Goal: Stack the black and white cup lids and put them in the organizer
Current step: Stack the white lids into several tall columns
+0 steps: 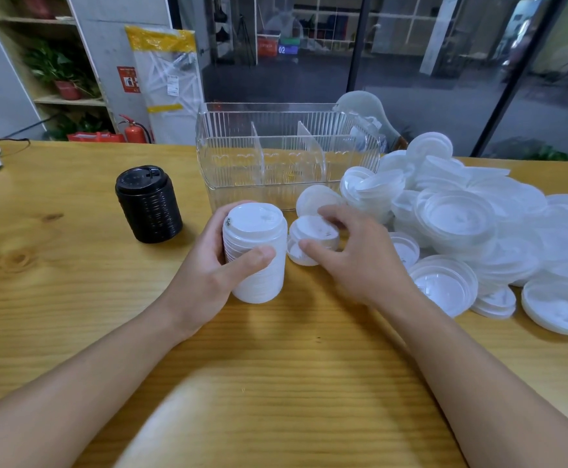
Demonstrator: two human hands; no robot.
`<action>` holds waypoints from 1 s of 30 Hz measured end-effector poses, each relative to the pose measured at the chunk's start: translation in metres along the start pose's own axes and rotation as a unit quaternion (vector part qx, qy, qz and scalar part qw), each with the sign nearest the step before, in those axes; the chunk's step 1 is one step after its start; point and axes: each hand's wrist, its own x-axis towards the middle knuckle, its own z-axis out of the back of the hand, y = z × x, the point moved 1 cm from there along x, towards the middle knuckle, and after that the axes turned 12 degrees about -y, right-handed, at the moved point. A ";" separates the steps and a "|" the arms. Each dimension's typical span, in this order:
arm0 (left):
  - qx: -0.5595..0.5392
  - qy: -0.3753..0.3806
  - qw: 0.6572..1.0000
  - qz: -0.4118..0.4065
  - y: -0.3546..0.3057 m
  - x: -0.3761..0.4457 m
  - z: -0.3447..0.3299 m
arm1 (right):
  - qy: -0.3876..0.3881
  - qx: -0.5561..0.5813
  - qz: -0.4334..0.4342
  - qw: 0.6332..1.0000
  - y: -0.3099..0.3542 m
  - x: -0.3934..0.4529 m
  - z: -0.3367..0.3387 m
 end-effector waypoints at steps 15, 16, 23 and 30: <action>0.007 0.062 0.998 0.010 0.002 -0.004 -0.004 | 0.091 0.232 0.130 0.960 0.037 -0.018 0.011; 0.008 0.062 0.998 0.011 0.002 -0.004 -0.004 | 0.093 0.227 0.132 0.960 0.037 -0.017 0.011; 0.015 0.066 0.998 0.013 0.002 -0.004 -0.003 | 0.121 0.195 0.145 0.962 0.035 -0.018 0.010; 0.034 0.062 0.998 0.005 -0.001 -0.004 0.001 | 0.118 0.220 0.121 0.961 0.025 -0.012 0.015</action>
